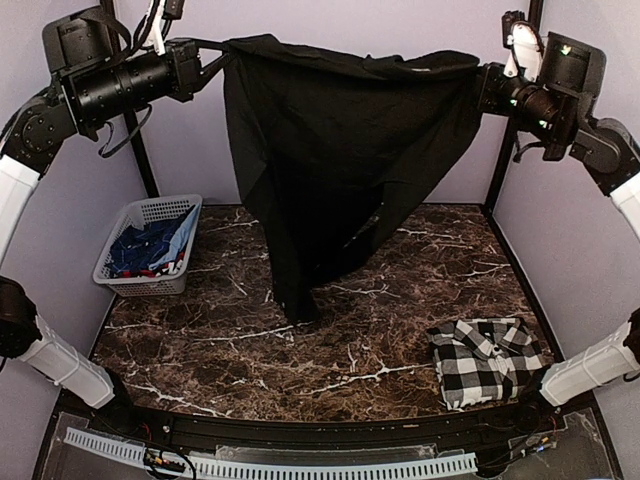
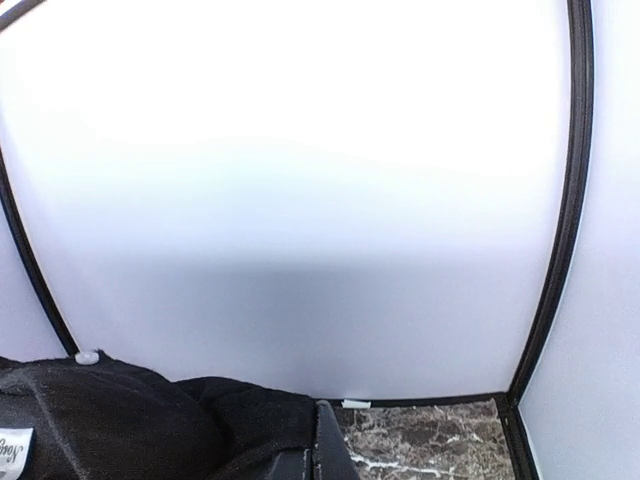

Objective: Fold and stack the long sleeve shirts
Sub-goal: Flatten out the crumpled shirt at the center of the board.

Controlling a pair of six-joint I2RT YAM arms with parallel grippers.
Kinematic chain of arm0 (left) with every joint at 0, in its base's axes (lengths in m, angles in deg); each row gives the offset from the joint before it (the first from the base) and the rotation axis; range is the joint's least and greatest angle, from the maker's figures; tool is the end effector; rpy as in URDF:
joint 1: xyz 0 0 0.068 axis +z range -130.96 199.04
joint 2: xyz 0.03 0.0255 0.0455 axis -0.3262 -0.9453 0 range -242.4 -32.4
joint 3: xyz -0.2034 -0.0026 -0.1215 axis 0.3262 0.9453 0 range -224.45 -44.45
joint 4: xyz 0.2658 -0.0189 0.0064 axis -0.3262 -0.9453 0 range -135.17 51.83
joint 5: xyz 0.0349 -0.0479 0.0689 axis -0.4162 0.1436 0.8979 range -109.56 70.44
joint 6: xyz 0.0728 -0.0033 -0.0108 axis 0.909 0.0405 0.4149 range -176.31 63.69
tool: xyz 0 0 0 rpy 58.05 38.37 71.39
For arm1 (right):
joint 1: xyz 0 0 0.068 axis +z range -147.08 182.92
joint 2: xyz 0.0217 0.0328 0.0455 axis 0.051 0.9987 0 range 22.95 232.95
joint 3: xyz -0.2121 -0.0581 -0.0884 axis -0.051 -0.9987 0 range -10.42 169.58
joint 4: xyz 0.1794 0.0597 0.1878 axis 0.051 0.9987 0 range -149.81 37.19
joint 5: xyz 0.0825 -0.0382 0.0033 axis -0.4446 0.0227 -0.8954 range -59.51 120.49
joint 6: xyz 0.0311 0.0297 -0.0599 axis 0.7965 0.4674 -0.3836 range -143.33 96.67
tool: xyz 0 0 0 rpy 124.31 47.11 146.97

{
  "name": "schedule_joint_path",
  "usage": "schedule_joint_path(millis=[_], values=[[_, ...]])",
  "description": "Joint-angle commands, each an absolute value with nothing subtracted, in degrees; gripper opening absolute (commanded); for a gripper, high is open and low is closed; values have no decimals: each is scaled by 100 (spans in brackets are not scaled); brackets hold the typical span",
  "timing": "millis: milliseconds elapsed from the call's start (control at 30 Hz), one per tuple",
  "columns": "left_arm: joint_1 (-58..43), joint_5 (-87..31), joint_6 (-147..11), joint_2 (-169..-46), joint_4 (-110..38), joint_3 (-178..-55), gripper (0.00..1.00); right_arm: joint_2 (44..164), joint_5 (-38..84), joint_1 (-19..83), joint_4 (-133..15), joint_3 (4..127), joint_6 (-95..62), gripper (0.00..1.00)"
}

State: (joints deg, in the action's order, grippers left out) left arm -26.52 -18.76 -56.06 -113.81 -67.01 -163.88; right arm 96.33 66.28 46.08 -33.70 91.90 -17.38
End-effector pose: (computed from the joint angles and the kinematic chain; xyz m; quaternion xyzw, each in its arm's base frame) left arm 0.1969 -0.1995 0.5608 0.2474 0.5992 -0.2891 0.7044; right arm 0.2211 0.1577 0.5106 0.0017 0.6928 0.0938 0.7150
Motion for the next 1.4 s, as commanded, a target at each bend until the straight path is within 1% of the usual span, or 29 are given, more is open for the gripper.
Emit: schedule_joint_path(millis=[0, 133, 200, 300, 333, 400, 467, 500, 533, 567, 600, 633, 700, 733, 767, 867, 967, 1000, 1033, 1067, 1100, 1167, 1367], values=[[-2675, -2262, -5606, -11187, -6553, -16444, 0, 9614, 6345, 4581, -3531, 9910, -2238, 0], [-2653, -1709, -5688, -11355, -6653, -16562, 0, 10105, 6371, 4554, -3353, 10412, -2298, 0], [-2289, -1566, -5949, -11628, -6844, -16615, 0, 10598, 6211, 4358, -3055, 10593, -2261, 0], [-1518, -1876, -6423, -12135, -7117, -16532, 0, 11341, 5230, 3686, -2789, 10534, -1914, 0], [-1164, -2213, -6635, -12455, -7137, -16478, 0, 11546, 4905, 3467, -2879, 10361, -1837, 0], [-781, -2542, -6840, -13079, -7263, -16396, 0, 11971, 4421, 3064, -3177, 10019, -1705, 0], [-560, -2630, -6983, -13872, -7481, -16484, 1, 12544, 4041, 2707, -3359, 9977, -1574, 0], [-501, -2614, -7085, -14366, -7539, -16533, 6, 12954, 3883, 2604, -3327, 10076, -1517, 8], [-402, -2505, -7158, -14617, -7656, -16660, 24, 13289, 3759, 2529, -3201, 10261, -1461, 21], [-356, -2436, -7274, -15016, -7727, -16740, 41, 13601, 3708, 2500, -2971, 10558, -1418, 35], [-298, -2425, -7318, -15153, -7820, -16863, 48, 13832, 3647, 2493, -2689, 10937, -1401, 42], [-287, -2392, -7364, -15284, -7840, -16885, 60, 13964, 3594, 2509, -2501, 11066, -1382, 50], [-276, -2371, -7392, -15279, -7859, -16867, 71, 13916, 3687, 2581, -2445, 10827, -1314, 63], [-276, -2383, -7395, -15219, -7871, -16821, 72, 13797, 3718, 2641, -2504, 10544, -1272, 68], [-280, -2425, -7401, -15175, -7874, -16776, 74, 13649, 3718, 2695, -2594, 10217, -1211, 70], [-307, -2558, -7505, -14824, -7799, -16255, 74, 13027, 3556, 2895, -2990, 9034, -925, 72], [-444, -2835, -7670, -14408, -7341, -15226, 71, 12506, 3365, 3128, -3406, 7850, -538, 71], [-487, -3009, -7780, -14208, -7205, -14999, 70, 12363, 3269, 3191, -3514, 7510, -384, 69], [-583, -3089, -7848, -14129, -6984, -14574, 69, 12241, 3135, 3242, -3620, 7106, -194, 64], [-632, -3226, -7980, -14009, -6890, -14396, 67, 12106, 3082, 3279, -3741, 6906, -78, 61], [-753, -3285, -8040, -13959, -6701, -14052, 66, 11996, 2991, 3302, -3891, 6596, 68, 54], [-956, -3401, -8201, -13940, -6469, -13694, 64, 11836, 2877, 3322, -4091, 6034, 332, 49], [-1384, -3603, -8520, -14205, -6036, -13181, 61, 11508, 3348, 3306, -4237, 5155, 592, 51]])
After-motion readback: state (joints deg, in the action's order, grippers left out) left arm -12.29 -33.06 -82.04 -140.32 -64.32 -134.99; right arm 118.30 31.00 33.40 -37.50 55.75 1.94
